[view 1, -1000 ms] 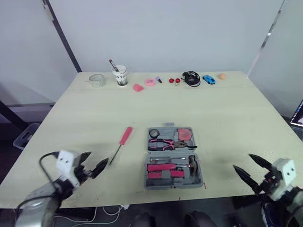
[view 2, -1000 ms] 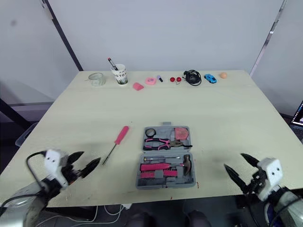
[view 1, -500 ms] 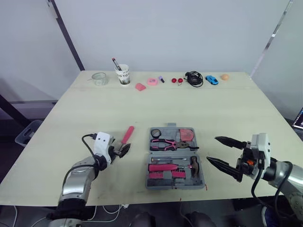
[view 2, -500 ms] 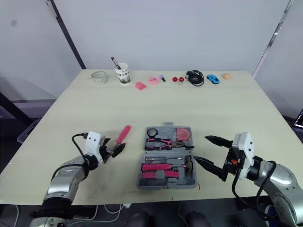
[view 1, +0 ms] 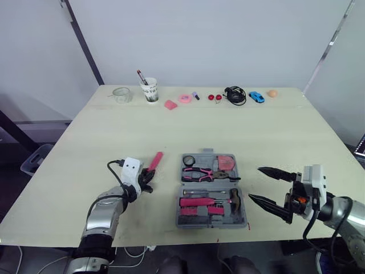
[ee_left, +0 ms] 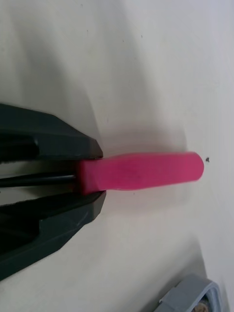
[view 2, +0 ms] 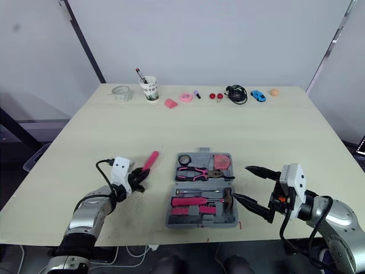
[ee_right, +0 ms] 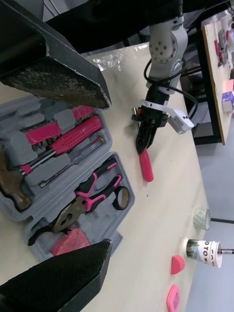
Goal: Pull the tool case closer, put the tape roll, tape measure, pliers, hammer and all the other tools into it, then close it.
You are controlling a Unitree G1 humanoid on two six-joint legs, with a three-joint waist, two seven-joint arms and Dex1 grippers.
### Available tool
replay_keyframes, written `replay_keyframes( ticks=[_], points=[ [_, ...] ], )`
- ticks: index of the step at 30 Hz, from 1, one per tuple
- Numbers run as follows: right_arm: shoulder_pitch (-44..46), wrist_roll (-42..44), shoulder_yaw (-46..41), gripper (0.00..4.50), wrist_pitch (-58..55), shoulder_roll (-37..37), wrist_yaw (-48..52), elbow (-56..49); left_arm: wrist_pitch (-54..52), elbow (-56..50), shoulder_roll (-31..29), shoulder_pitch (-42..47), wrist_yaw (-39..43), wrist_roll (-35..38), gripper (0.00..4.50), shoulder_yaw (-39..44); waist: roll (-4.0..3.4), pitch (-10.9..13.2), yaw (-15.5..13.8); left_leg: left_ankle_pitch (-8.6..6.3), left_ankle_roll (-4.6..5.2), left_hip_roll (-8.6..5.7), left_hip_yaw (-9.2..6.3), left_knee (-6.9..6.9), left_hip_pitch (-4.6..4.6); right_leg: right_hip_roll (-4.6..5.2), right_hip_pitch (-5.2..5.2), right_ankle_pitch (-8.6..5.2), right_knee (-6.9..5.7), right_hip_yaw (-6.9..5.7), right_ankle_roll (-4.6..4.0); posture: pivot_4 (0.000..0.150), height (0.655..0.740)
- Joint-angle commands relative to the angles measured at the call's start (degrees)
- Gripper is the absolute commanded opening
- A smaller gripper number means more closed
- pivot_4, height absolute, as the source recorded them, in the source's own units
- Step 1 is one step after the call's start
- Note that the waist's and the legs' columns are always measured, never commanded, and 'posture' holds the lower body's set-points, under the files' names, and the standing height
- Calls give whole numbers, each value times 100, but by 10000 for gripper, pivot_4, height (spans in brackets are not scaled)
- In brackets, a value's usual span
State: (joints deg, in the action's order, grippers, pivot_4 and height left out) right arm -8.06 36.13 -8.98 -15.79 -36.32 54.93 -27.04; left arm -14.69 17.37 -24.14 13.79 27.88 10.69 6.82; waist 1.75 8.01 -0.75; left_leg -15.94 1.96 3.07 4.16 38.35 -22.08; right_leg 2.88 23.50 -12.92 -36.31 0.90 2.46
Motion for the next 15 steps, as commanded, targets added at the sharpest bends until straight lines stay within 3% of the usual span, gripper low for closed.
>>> replay_keyframes(
  ticks=[1, 8, 15],
  points=[
    [-20, -27, -44, 45000, 199, 8, 114, -5, -29, -289, 21, -112, -68, 28, 3935, 73, 0, 0, 2, 0, 0, 0, 0, 0, 0, 0, 0, 0, 0, 0, 0, 1500, 7400],
    [9, -44, -17, 45000, 274, 6, 277, 60, -442, -1400, 72, -778, -312, 148, 3935, 178, -1, 0, 13, 0, 0, 8, 3, -2, 2, 1, 1, 0, -1, 4, 0, 1500, 7400],
    [-14, -183, -17, 45000, 632, -109, 793, 276, -1289, -3395, 356, -2006, -838, 417, 3935, 445, 1, 2, -15, 0, 0, 17, 1, -2, 2, 12, 1, 0, 1, 4, 0, 1500, 7400]
  ],
)
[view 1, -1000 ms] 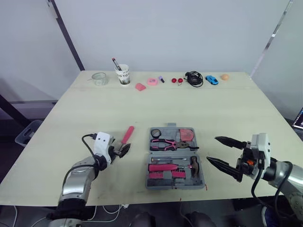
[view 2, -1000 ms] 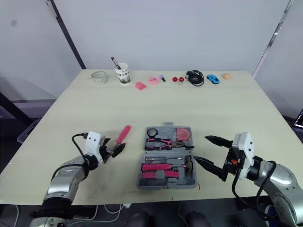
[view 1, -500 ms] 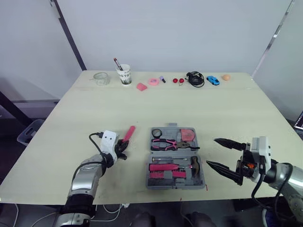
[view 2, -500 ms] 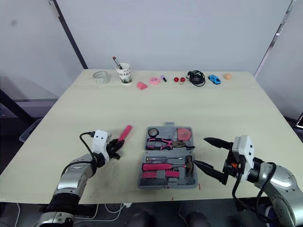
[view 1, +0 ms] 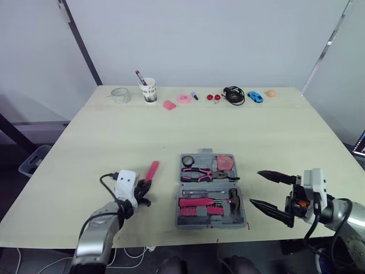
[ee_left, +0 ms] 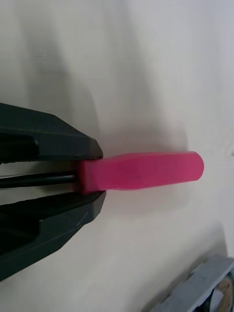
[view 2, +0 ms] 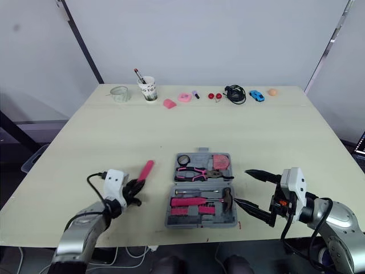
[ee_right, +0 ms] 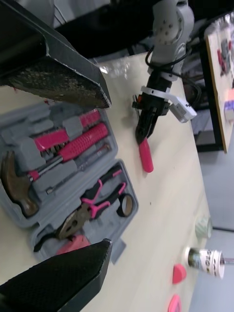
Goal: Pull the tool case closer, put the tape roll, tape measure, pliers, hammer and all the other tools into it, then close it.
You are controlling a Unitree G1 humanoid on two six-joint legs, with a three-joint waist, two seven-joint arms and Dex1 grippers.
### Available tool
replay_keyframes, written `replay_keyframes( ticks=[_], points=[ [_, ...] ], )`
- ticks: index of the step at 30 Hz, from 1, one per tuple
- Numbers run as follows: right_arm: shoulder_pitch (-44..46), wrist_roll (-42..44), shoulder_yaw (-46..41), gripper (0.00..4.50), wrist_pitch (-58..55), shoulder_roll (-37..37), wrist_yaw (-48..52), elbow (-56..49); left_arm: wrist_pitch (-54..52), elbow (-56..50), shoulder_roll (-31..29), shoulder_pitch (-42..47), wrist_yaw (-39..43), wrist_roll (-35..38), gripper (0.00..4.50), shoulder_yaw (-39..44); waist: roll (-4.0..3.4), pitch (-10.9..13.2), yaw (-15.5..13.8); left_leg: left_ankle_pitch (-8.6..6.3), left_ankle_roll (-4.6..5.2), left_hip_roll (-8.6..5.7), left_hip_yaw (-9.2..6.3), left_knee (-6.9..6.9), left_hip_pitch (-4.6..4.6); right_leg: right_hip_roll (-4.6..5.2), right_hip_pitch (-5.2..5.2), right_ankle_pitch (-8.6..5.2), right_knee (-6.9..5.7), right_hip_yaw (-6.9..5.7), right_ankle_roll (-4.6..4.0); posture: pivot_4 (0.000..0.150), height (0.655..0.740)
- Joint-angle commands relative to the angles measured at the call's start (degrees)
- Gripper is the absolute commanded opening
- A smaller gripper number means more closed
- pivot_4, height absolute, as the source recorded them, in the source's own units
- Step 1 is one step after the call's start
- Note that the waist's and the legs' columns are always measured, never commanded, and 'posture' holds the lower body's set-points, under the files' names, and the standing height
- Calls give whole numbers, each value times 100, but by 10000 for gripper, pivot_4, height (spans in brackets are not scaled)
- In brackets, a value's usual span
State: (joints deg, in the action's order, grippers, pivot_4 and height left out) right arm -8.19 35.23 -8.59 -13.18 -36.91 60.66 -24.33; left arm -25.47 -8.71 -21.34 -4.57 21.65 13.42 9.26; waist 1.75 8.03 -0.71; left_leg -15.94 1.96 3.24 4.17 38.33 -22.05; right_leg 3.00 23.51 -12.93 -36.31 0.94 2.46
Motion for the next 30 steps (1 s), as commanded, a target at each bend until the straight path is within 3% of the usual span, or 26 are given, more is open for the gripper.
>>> replay_keyframes(
  ticks=[1, 9, 27, 28, 30],
  points=[
    [0, -141, -41, 45000, 498, -60, 330, 50, -313, -1001, 122, -305, -286, 163, 3935, 204, 1, 1, -22, 0, 0, -3, -4, 2, 0, 2, -1, 0, -1, -4, 0, 1500, 7400],
    [150, -80, 100, 45000, 555, -245, 947, 362, -601, -1853, 551, -1216, -721, 143, 3935, 202, -2, 2, -5, 0, 0, -5, -3, 1, 3, -3, 0, -1, -1, 1, -1, 1500, 7400],
    [153, -122, 98, 45000, 643, -289, 1252, 440, -655, -1844, 578, -1444, -665, 149, 3935, 114, -1, 2, -8, 0, 0, -7, -4, 2, 2, -3, 0, -1, 1, -1, -1, 1500, 7400],
    [147, -126, 100, 45000, 643, -285, 1244, 435, -657, -1860, 572, -1468, -665, 145, 14077, 123, -1, 2, -7, 0, 0, -6, -4, 2, 2, -3, 0, -1, 1, -1, -1, 1500, 7400],
    [125, -132, 99, 45000, 647, -286, 1240, 424, -646, -1892, 573, -1513, -670, 153, 20900, 140, -1, 2, -7, 0, 0, -6, -4, 2, 2, -3, 0, -1, 1, -1, -1, 1500, 7400]
  ],
)
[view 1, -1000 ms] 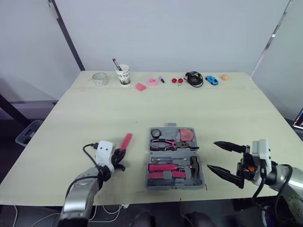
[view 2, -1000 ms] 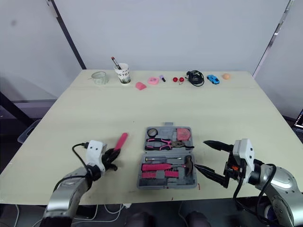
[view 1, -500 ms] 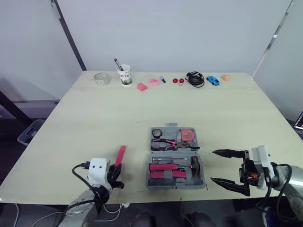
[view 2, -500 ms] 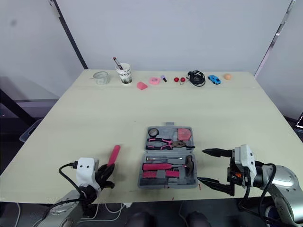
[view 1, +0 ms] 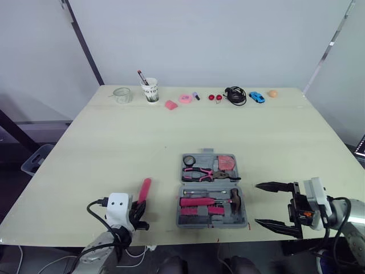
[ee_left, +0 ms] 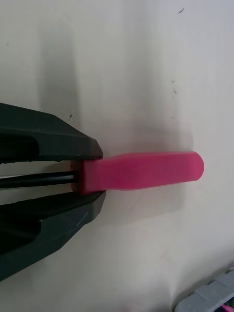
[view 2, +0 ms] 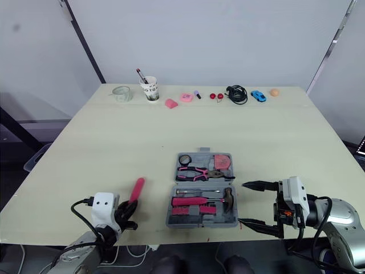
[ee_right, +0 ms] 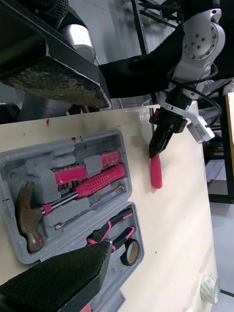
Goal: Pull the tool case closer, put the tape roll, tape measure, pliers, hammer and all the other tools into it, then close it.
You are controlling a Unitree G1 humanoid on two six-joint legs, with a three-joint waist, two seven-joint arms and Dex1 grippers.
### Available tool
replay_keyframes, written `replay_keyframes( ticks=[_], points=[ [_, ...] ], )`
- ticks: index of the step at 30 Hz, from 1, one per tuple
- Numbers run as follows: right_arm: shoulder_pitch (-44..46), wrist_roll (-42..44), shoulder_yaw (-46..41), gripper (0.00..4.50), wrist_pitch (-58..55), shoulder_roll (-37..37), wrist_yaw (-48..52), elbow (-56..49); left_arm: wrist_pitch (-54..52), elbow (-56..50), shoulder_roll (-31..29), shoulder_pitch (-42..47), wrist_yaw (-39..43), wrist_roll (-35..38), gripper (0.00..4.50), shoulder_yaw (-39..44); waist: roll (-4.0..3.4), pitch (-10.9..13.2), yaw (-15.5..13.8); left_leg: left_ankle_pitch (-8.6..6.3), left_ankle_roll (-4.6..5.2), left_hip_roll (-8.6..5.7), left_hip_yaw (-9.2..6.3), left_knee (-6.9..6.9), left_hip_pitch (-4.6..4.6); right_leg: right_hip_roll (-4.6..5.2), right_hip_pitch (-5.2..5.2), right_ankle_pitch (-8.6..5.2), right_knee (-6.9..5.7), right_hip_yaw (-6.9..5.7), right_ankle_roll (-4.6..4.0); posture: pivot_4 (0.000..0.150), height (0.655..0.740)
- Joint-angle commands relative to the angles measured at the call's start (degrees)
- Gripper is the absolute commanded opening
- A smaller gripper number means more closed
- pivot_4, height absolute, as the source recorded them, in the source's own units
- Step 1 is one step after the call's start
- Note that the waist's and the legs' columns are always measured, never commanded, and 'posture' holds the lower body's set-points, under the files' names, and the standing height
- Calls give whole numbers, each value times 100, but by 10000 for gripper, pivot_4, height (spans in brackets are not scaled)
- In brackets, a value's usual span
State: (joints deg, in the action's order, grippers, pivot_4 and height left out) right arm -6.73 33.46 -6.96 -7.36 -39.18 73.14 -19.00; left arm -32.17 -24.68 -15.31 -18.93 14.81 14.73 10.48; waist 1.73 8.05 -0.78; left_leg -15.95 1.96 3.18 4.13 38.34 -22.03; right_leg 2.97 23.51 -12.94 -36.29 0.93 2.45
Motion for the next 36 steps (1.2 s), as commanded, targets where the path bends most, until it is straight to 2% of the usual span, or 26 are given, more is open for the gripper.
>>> replay_keyframes(
  ticks=[1, 2, 5, 6, 12, 17, 19, 20, 23, 27, 30, 33, 36],
  points=[
    [-27, 38, -62, 45000, 67, -62, -10, -115, 36, -311, -29, -92, 12, 32, 25541, 23, 0, 0, -1, 0, 0, 0, 0, 0, 0, 0, 0, 0, 0, 0, 0, 1500, 7400],
    [-28, 39, -60, 45000, 65, -60, -16, -121, 70, -332, -19, -104, 20, 50, 28563, 29, 0, 0, -3, 0, 0, 0, 0, 0, 0, 0, 0, 0, 0, 0, 0, 1500, 7400],
    [1, 46, -33, 45000, 40, -44, -35, -136, 119, -400, -15, -149, 46, 82, 42474, 35, 0, 0, -1, 0, 0, 1, 0, 0, 0, 1, 0, 0, 0, 0, 0, 1500, 7400],
    [-2, 44, -25, 45000, 41, -46, -31, -142, 155, -430, -11, -166, 65, 102, 43905, 53, 0, 0, -1, 0, 0, 1, 0, 0, 0, 1, 0, 0, 0, 0, 0, 1500, 7400],
    [-10, 66, -7, 45000, 12, -100, 38, -212, 339, -584, -234, -187, 321, 204, 43905, 176, 0, 0, -3, 0, 0, 1, 0, 0, 0, 1, 1, 0, 0, -1, 0, 1500, 7400],
    [29, 69, 27, 45000, -20, -107, 2, -235, 535, -467, -836, 34, 934, 322, 43905, 361, -2, 1, -1, 0, 0, 2, 0, -1, 0, 1, 5, -1, 0, -1, 0, 1500, 7400],
    [62, 38, 52, 45000, -9, -100, -7, -204, 536, -195, -1383, 313, 1548, 551, 43905, 546, -4, 2, -6, 0, -1, 3, 0, -1, 1, 2, 7, -1, 0, -2, -1, 1500, 7400],
    [80, 3, 85, 45000, 3, -92, -14, -188, 655, 90, -1843, 510, 2099, 616, 43905, 594, -4, 2, -6, 0, 0, 2, -2, 0, 0, 2, 7, -1, -1, -5, -1, 1500, 7400],
    [110, -46, 164, 45000, 11, -64, -75, -204, 1289, 822, -2819, 916, 3302, 546, 43905, 486, -11, 6, -2, 0, -1, -2, -2, 0, 0, -7, 11, -1, -1, -10, -2, 1500, 7400],
    [128, -69, 196, 45000, 20, -65, -159, -242, 2119, 1624, -3621, 1395, 4491, 332, 43905, 99, -26, 13, 5, 0, -1, 1, 12, -5, -3, 4, 13, 0, 12, -1, -2, 1500, 7400],
    [74, -85, 193, 45000, 18, -59, -252, -322, 3310, 2389, -4361, 2022, 5816, -113, 43905, -538, -20, 15, -2, -3, 4, -4, 17, -5, -10, 1, 13, 0, 19, -9, -1, 1500, 7400],
    [30, -77, 205, 45000, -6, -60, -334, -412, 4578, 3270, -4718, 2848, 6887, -488, 43905, -1171, -37, 19, -21, -3, 2, 2, 22, -5, -19, 1, 13, 1, 29, -29, -3, 1500, 7400],
    [27, -78, 224, 45000, -19, -65, -383, -449, 5575, 4084, -4732, 3602, 7505, -784, 43905, -1617, -42, 20, -13, -3, 3, -1, 27, -3, -24, 3, 12, 1, 29, -25, -3, 1500, 7400]
  ],
)
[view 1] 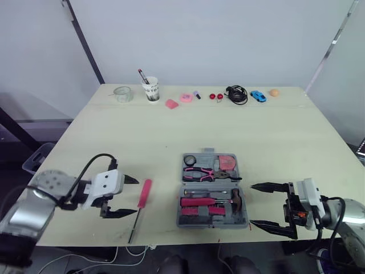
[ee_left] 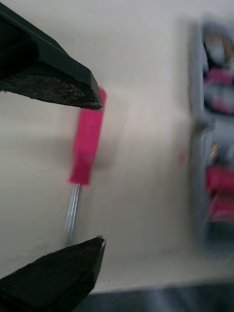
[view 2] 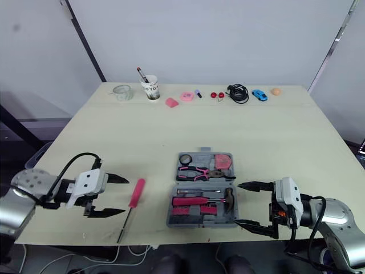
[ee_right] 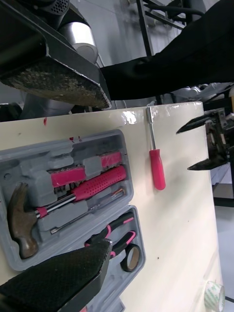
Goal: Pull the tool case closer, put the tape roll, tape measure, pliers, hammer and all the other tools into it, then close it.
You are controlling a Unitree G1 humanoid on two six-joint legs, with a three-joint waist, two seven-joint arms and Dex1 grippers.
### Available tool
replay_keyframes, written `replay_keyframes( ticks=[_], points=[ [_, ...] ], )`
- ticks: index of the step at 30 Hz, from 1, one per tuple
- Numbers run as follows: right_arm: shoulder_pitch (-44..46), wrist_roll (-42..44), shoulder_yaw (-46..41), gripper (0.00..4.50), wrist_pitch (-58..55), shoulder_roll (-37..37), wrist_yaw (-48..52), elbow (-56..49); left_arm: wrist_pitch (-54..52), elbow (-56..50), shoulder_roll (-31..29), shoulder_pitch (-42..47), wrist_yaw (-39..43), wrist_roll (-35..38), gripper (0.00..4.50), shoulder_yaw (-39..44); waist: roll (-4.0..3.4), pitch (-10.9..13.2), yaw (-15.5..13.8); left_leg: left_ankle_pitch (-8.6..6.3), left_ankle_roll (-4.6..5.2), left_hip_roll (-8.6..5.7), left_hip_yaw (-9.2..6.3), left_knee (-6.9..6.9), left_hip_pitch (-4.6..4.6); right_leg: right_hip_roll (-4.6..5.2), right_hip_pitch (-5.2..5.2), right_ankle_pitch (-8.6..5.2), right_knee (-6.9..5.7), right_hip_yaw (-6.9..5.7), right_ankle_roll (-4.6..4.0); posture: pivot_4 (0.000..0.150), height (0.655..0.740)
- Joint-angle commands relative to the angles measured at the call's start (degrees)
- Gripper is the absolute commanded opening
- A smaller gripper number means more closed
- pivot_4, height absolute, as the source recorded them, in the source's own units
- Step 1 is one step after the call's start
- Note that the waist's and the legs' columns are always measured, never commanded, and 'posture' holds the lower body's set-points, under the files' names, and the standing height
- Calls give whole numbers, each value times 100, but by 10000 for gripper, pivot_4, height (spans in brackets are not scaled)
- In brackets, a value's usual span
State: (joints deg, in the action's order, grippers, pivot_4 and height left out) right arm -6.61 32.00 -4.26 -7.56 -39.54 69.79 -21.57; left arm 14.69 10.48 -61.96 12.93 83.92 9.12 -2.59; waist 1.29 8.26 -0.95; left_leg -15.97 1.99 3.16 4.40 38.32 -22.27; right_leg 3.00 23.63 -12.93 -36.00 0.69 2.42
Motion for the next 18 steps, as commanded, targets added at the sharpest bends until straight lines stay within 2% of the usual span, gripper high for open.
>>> replay_keyframes(
  ticks=[1, 4, 8, 12, 18],
  points=[
    [22, 79, -49, 45000, -9, -27, -71, -197, 1123, 810, -34, 672, 733, -263, 43905, -458, 4, -2, 9, 0, 0, -5, 4, 1, -4, -3, -1, 0, 0, 0, 0, 1500, 7400],
    [39, 89, -56, 45000, -27, -28, -123, -211, 1995, 1530, -55, 1605, 858, -447, 43905, -1262, 10, -3, 9, 0, 2, -7, 2, 5, -18, -13, 3, 2, 2, 0, 2, 1500, 7400],
    [62, 125, -107, 45000, -75, -56, -167, -239, 3728, 2793, 122, 3051, 858, -1295, 43905, -2505, 14, -4, -35, 1, 2, -10, -16, 15, -28, -26, 1, 2, 1, -7, 3, 1500, 7400],
    [89, 128, -114, 45000, -88, -62, -182, -221, 4881, 3586, 425, 3699, 858, -1680, 43905, -3213, 13, -6, -1, 1, 3, -14, -7, 20, -27, -26, -3, 3, 2, 8, 4, 1500, 7400],
    [143, 113, -68, 45000, -120, -52, -219, -230, 6011, 4247, 949, 4244, 634, -2312, 43905, -3802, 21, -5, 2, 1, 4, -11, -15, 23, -33, -28, -2, 4, 2, 3, 7, 1500, 7400]
  ],
)
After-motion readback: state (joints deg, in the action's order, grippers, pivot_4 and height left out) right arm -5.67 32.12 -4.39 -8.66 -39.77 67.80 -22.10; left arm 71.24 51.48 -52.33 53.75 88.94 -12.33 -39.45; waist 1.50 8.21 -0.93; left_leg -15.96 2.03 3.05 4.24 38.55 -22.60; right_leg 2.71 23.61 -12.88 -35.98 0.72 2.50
